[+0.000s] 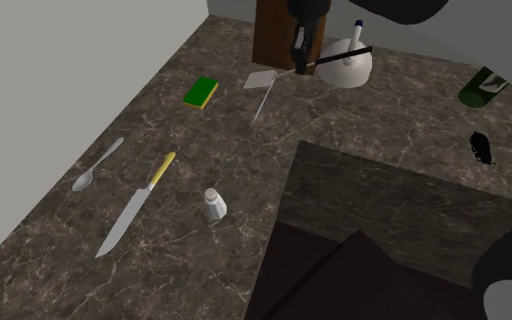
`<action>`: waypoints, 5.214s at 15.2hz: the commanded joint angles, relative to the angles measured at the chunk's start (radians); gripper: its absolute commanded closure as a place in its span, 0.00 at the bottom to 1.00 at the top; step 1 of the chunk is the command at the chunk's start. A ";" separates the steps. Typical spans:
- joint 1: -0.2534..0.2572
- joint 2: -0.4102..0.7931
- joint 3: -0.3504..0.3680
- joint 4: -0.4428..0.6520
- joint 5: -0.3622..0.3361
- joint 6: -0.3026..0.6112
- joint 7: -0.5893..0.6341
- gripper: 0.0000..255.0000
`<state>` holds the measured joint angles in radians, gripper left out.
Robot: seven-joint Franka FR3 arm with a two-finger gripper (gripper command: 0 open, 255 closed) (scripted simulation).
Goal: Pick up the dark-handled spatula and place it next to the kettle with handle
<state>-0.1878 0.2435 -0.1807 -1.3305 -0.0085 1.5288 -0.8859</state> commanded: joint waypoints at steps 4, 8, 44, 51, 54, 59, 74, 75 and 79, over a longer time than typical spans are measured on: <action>-0.070 -0.006 -0.041 -0.017 0.004 0.016 -0.112 1.00; -0.130 0.013 -0.074 0.005 0.013 0.015 -0.203 1.00; -0.386 0.207 -0.165 -0.002 0.093 0.221 -0.541 1.00; -0.380 0.212 -0.163 -0.090 0.095 0.312 -0.540 1.00; -0.379 0.218 -0.161 -0.122 0.097 0.350 -0.541 1.00; -0.378 0.232 -0.158 -0.169 0.102 0.410 -0.542 1.00; -0.380 0.277 -0.149 -0.244 0.118 0.528 -0.546 1.00; -0.380 0.277 -0.149 -0.244 0.118 0.528 -0.546 1.00; -0.380 0.277 -0.149 -0.244 0.118 0.527 -0.546 0.00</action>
<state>-0.5678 0.5202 -0.3296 -1.5742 0.1090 2.0562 -1.4322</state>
